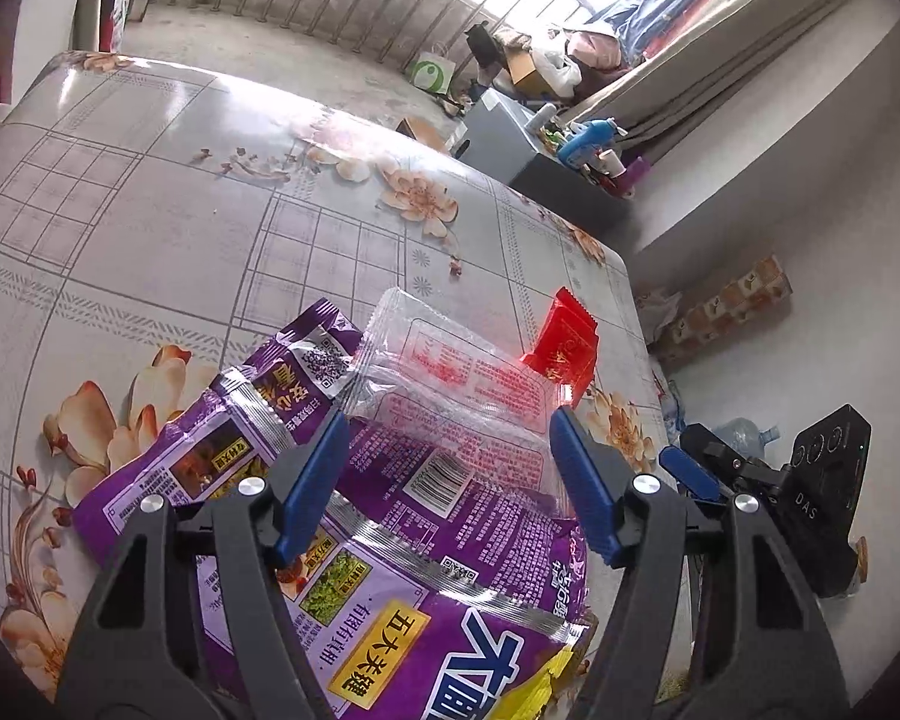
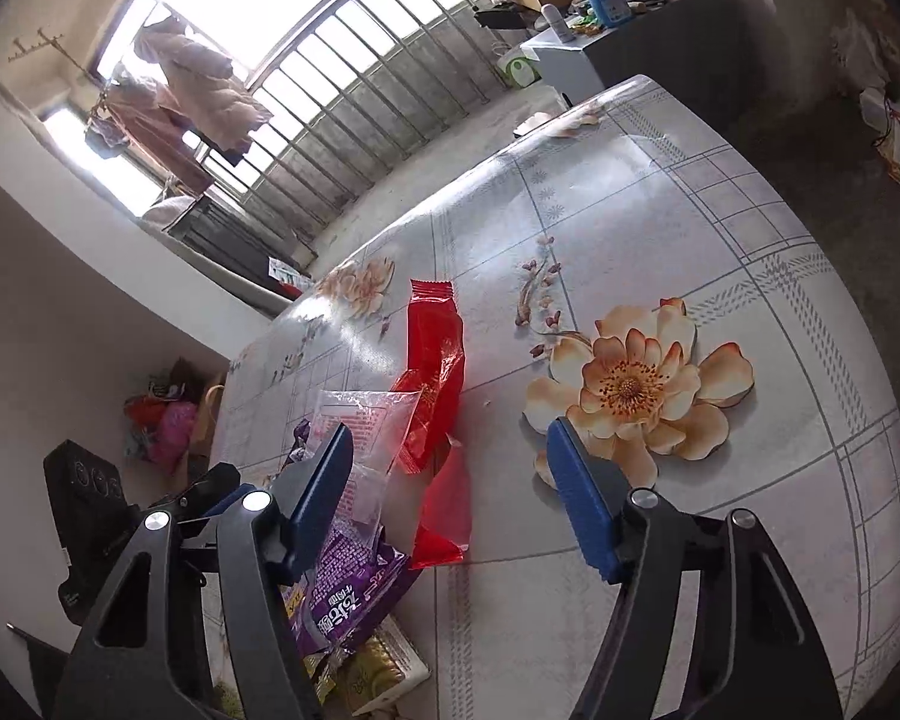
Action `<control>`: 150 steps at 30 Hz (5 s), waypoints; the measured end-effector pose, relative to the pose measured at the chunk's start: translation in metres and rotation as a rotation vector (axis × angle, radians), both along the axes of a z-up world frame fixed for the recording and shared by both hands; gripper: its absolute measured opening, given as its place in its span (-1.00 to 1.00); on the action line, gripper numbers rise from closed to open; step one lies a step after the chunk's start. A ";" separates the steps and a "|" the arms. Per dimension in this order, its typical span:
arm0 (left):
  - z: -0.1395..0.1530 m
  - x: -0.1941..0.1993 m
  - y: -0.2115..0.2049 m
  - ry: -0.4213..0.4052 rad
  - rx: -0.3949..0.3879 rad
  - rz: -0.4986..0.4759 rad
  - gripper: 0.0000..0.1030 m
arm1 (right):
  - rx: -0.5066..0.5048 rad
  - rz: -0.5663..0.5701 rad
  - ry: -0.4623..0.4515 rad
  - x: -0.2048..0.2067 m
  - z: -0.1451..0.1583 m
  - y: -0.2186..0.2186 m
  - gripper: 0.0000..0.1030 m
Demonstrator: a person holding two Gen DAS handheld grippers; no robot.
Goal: Collect trash
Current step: 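Grasp the clear plastic bag with the left tool while the right tool grasps the red wrapper, then carry the clear bag left and red wrapper right, releasing both into the basket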
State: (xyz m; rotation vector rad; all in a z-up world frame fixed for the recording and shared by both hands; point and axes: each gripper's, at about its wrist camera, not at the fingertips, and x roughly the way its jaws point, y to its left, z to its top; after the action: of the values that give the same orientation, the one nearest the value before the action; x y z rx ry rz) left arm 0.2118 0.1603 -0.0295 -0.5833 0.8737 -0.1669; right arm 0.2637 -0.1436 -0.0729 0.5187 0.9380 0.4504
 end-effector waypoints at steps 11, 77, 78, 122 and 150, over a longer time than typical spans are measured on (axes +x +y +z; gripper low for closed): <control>-0.028 0.029 0.010 0.068 0.033 0.013 -0.10 | -0.023 0.015 0.105 0.052 -0.033 0.049 -0.08; -0.036 -0.004 -0.017 0.038 -0.316 -0.212 -0.78 | -0.006 0.007 0.033 -0.019 -0.031 0.026 -0.91; -0.033 -0.004 -0.019 0.023 -0.320 -0.218 -0.81 | 0.001 -0.006 0.031 -0.019 -0.030 0.022 -0.91; 0.080 -0.023 -0.287 -0.202 -0.085 -0.749 -0.85 | 0.171 -0.818 -0.145 -0.226 -0.010 -0.294 -0.91; -0.084 0.034 -0.612 0.116 0.372 -1.143 -0.84 | 0.423 -1.086 0.486 -0.198 -0.273 -0.424 -0.91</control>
State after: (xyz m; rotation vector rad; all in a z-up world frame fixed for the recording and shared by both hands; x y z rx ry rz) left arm 0.2460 -0.4519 -0.1136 0.3157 1.2363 -0.9843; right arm 0.0658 -0.5675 -0.3461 1.4545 0.8720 -0.5045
